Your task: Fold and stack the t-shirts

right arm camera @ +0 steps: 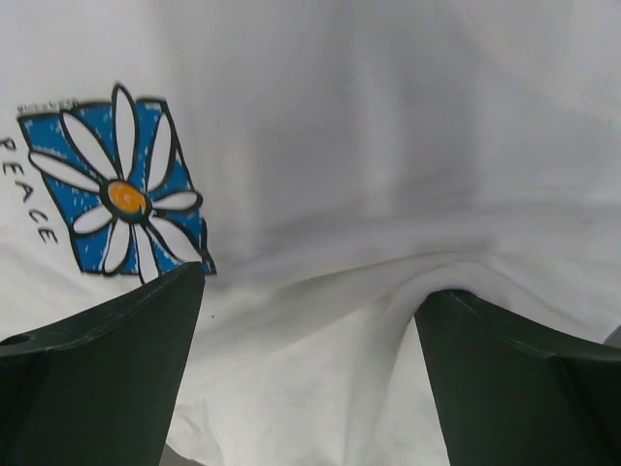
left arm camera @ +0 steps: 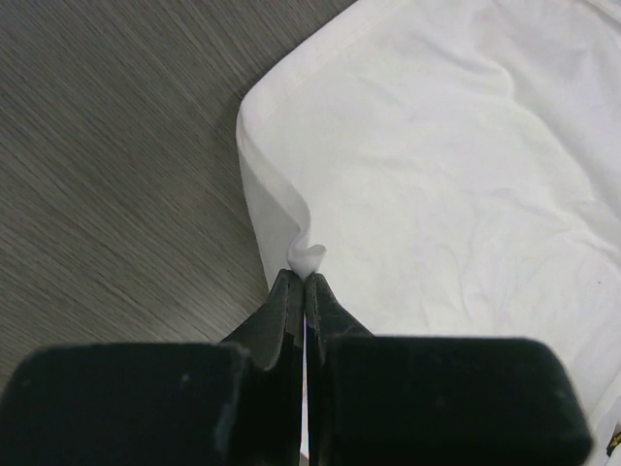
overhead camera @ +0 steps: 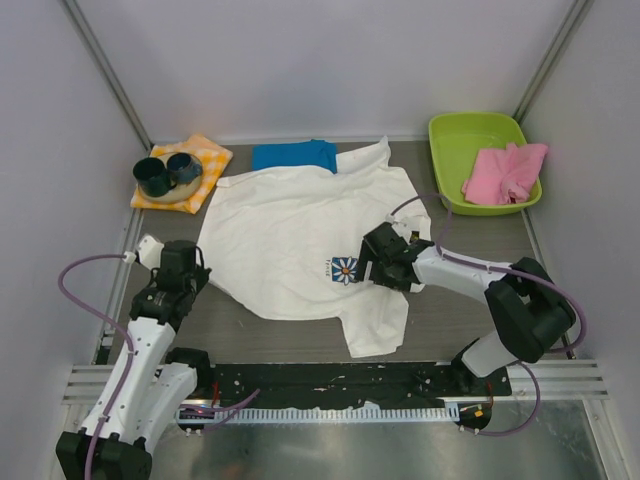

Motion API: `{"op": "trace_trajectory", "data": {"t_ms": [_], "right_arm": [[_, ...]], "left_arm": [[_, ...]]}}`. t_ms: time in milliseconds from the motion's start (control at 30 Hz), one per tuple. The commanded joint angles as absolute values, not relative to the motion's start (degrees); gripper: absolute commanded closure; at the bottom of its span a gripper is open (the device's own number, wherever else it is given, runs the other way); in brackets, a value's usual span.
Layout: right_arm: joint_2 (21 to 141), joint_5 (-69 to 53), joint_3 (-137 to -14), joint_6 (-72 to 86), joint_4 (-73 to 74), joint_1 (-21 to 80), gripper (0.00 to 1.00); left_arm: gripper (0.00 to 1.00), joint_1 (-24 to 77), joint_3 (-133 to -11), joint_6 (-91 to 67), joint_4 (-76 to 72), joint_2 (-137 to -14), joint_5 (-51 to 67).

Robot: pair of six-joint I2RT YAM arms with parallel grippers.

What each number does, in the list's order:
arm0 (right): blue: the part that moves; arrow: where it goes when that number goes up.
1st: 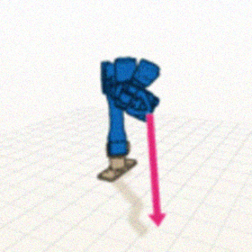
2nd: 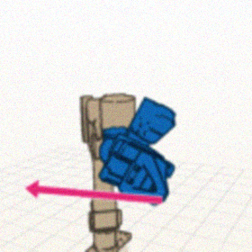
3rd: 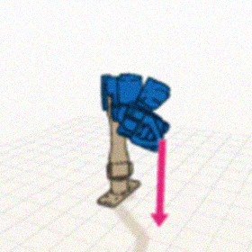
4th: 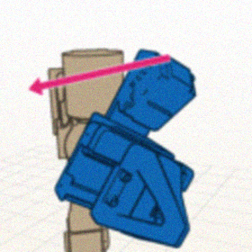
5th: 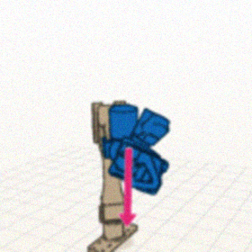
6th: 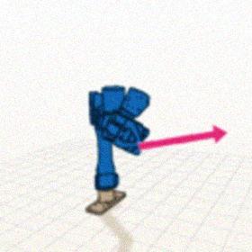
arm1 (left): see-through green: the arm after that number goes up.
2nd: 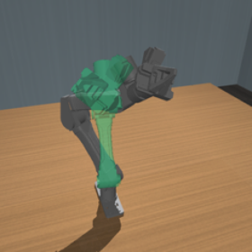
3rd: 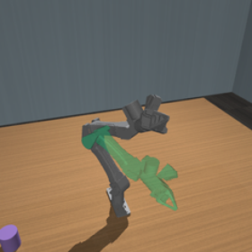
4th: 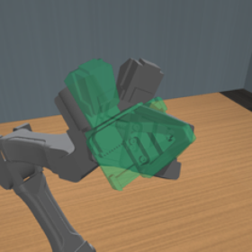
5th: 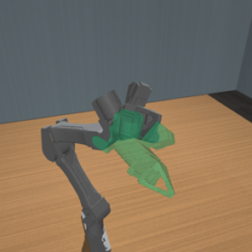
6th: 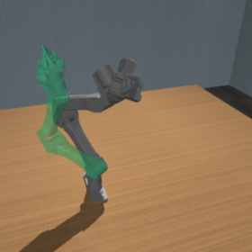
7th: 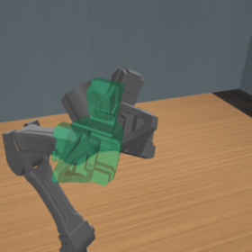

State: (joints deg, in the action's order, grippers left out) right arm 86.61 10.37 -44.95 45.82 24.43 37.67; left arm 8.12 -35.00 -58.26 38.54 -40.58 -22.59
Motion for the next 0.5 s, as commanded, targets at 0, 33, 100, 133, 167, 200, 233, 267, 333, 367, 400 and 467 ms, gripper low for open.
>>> {"op": "trace_trajectory", "data": {"t_ms": [0,33,100,133,167,200,233,267,333,367,400,467], "right_arm": [[94.3,17.7,-44.8,43.6,20.5,35.1,0.06],[94.5,16.9,-46.3,42.9,20.7,35.1,0.06],[93.7,15.3,-47.1,42.0,20.6,35.6,0.06],[93.0,14.9,-48.0,41.3,21.1,36.0,0.06],[91.2,14.7,-48.3,39.7,21.4,36.6,0.06],[89.8,14.4,-48.6,38.6,21.8,38.0,0.06],[88.5,15.3,-49.3,37.9,23.6,38.8,0.06],[85.9,16.8,-49.7,37.4,25.2,39.6,0.06],[83.4,21.3,-51.1,37.0,30.9,41.3,0.05],[80.1,22.8,-51.3,37.1,32.8,41.7,0.04],[78.3,24.1,-51.2,37.6,34.6,42.0,0.02],[74.3,26.1,-50.2,38.7,38.9,42.2,0.0]], "left_arm": [[1.0,7.7,-35.3,-57.8,34.9,-40.7,-24.3],[1.0,7.7,-35.3,-57.8,35.0,-40.7,-24.6],[1.0,7.7,-35.9,-57.2,35.5,-40.5,-25.0],[1.0,7.7,-36.0,-57.2,35.8,-40.3,-25.6],[1.0,7.7,-36.3,-57.0,35.9,-40.1,-25.8],[1.0,7.7,-36.5,-57.0,36.3,-39.8,-25.8],[1.0,7.7,-36.5,-57.0,36.4,-39.6,-25.9],[1.0,7.7,-36.5,-57.0,36.4,-38.9,-25.8],[1.0,7.7,-36.6,-57.1,36.6,-38.5,-25.6],[1.0,7.7,-36.6,-57.2,36.7,-38.1,-25.2],[1.0,7.8,-36.7,-57.3,37.0,-37.9,-25.1],[1.0,7.7,-36.7,-57.3,37.2,-37.5,-24.4]]}}
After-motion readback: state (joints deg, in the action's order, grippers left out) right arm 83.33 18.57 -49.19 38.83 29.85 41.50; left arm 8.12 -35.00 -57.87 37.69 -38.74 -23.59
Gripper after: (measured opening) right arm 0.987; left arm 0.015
